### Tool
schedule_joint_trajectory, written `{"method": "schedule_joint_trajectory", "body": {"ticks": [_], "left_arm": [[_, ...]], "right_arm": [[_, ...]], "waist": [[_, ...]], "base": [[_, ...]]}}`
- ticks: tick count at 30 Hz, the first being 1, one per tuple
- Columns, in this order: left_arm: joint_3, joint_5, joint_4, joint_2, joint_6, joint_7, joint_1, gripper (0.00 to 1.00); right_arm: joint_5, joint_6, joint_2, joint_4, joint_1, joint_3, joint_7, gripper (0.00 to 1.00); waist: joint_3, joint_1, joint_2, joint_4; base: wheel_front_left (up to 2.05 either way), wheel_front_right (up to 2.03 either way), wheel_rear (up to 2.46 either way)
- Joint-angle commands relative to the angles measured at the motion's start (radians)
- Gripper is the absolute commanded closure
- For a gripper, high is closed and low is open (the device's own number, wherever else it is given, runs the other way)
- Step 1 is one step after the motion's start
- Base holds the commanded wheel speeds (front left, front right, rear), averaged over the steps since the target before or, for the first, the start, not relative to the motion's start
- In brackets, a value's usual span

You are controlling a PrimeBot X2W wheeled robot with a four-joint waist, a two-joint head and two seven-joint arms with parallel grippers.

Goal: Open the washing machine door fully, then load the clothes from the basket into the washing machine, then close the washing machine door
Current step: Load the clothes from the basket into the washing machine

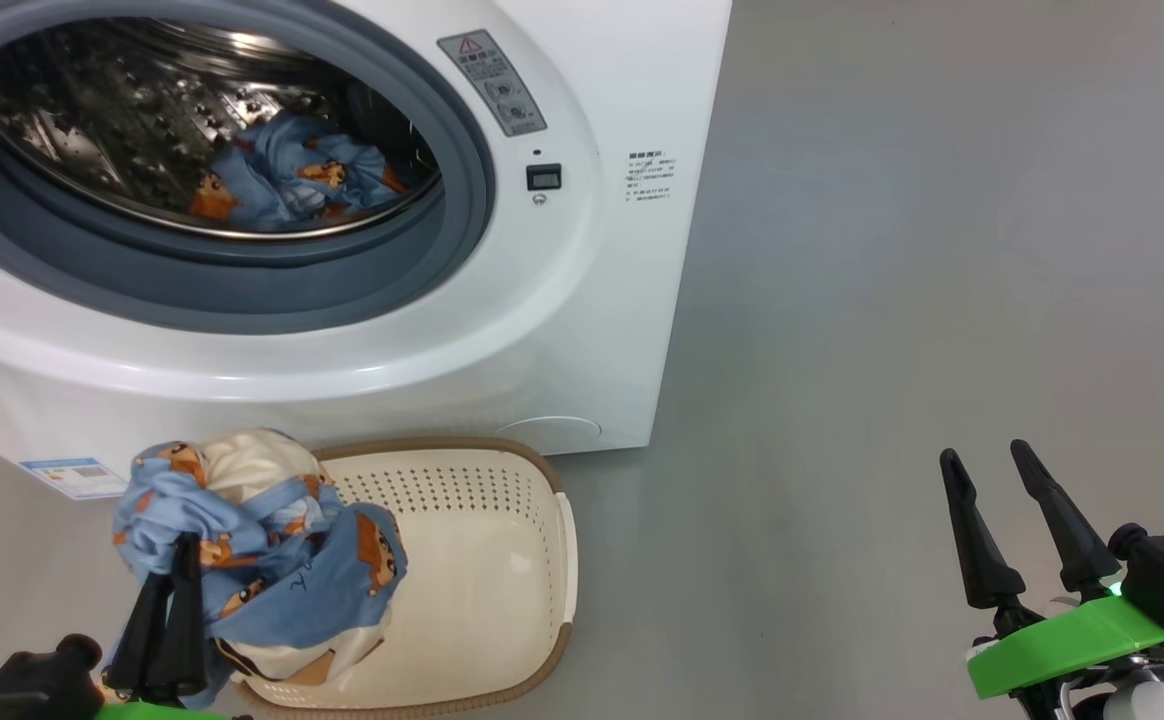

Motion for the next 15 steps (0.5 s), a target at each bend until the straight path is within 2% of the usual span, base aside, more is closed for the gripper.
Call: {"method": "schedule_joint_trajectory", "body": {"ticks": [1, 15], "left_arm": [[0.041, 0.008, -0.033, 0.009, -0.002, -0.01, -0.015, 1.0], [0.076, 0.005, -0.04, 0.009, -0.002, -0.01, -0.15, 1.0]], "right_arm": [[0.006, 0.002, -0.019, -0.027, 0.008, 0.017, -0.005, 0.0], [0.0, 0.002, 0.004, -0.037, -0.024, 0.013, -0.005, 0.0]], "waist": [[0.004, 0.0, 0.0, -0.001], [0.076, 0.0, 0.0, -0.028]], "base": [[0.0, 0.0, 0.0], [0.0, 0.0, 0.0]]}}
